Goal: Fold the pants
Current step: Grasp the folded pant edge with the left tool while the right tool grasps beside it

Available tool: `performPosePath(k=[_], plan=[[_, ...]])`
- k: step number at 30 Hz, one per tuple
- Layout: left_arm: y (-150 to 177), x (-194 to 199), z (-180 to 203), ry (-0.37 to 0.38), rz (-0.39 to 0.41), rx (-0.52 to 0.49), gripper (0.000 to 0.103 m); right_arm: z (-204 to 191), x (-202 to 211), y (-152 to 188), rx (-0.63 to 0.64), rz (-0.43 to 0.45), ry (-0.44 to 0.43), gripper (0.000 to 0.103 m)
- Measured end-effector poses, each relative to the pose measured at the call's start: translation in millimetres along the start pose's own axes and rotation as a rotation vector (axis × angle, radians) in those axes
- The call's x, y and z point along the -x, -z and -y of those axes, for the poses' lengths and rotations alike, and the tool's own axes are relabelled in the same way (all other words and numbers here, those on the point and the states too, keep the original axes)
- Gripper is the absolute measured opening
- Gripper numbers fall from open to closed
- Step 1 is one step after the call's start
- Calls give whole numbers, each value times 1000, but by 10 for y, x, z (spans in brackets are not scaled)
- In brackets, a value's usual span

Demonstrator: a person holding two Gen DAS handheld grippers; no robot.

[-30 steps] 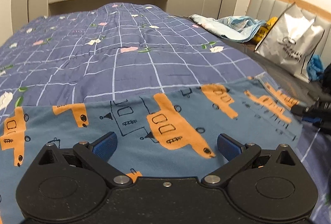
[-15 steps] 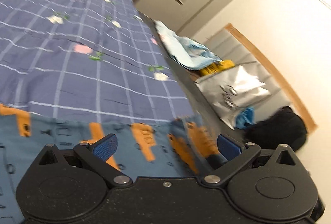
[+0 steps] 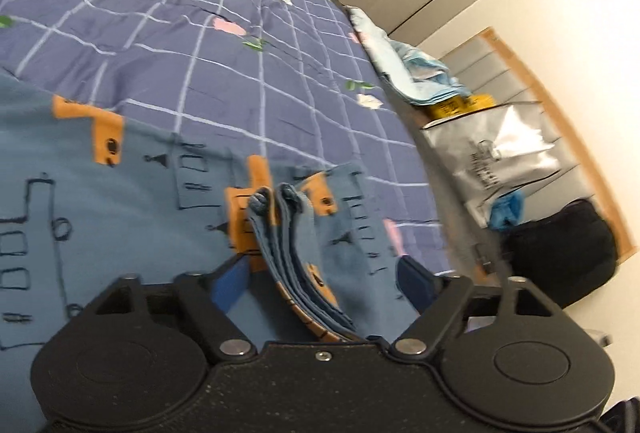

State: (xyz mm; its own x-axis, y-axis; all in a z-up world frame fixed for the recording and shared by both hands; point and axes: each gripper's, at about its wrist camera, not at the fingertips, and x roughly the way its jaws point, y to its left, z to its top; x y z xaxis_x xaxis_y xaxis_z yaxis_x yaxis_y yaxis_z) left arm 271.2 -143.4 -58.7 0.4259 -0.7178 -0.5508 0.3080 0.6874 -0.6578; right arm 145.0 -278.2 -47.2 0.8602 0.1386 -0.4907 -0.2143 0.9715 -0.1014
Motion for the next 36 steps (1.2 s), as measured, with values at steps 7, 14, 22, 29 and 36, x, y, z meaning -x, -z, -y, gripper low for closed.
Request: performPosePath(k=[7,14,22,29,36], plan=[[67,6,-5,-55,47,-7,74,24,-74,92,-43,-18,-2,19],[113,-13,61,-83,61,-51,74,84,-56,119,-63,-25,-6,27],[121,-12,52,-82,61,-48,75,103,-58,126,-69,-26,-9,28],[122,-13,54,-81,62,-46,75,106,-54,127,-71,-25,-9,29],[132,-13,58,-82,63,-48,75,116,-70,144,-74,-24,-11,30]])
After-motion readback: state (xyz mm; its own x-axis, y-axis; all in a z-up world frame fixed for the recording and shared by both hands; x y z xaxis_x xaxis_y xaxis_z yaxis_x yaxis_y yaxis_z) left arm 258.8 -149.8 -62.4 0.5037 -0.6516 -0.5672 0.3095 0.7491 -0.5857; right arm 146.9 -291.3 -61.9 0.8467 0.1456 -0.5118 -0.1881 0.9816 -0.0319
